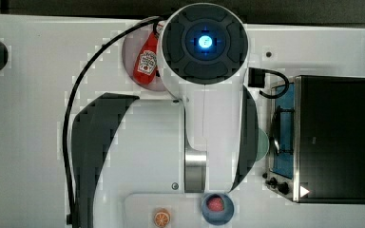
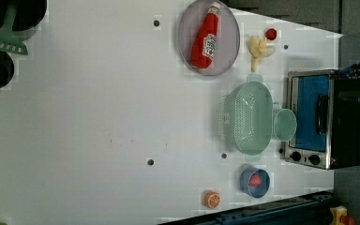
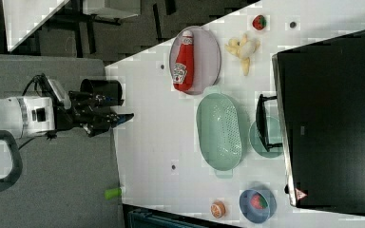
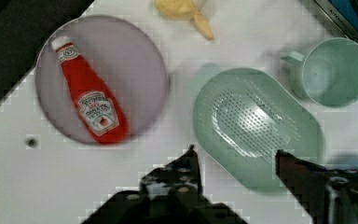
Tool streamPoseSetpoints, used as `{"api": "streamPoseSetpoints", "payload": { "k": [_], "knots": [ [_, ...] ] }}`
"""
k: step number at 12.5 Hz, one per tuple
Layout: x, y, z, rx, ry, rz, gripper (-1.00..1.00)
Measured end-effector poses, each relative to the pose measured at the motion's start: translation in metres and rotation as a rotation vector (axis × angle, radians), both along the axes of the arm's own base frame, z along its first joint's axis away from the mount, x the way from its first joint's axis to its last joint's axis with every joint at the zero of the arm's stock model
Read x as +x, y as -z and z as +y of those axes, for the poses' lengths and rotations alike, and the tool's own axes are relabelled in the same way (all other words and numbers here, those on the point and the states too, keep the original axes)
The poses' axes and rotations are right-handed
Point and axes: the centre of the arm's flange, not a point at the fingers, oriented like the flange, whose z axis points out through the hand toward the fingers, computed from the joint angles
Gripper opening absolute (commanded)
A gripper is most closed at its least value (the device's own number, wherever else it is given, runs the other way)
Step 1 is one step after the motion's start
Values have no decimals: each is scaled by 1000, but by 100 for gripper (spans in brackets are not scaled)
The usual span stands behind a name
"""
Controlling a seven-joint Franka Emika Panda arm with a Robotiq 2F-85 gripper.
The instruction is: Drag strainer right to left.
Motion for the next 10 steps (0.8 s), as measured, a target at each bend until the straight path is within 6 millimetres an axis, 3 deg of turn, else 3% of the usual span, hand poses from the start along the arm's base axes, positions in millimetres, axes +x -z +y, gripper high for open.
{"api": "streamPoseSetpoints", "payload": {
  "k": [1,2,3,5,7,9,10],
  "knots": [
    [-45,11,-5,-20,20,96,60],
    [-91,6,-14,-35,45,144,82],
    [-130,-7,-23,-19,73,134,99],
    [-184,-48,-35,7,104,35,100],
    [-206,-85,-41,-17,111,-85,100],
    [-188,-83,-38,-1,116,-156,100],
    [-170,-65,-35,4,126,-172,100]
  ]
}}
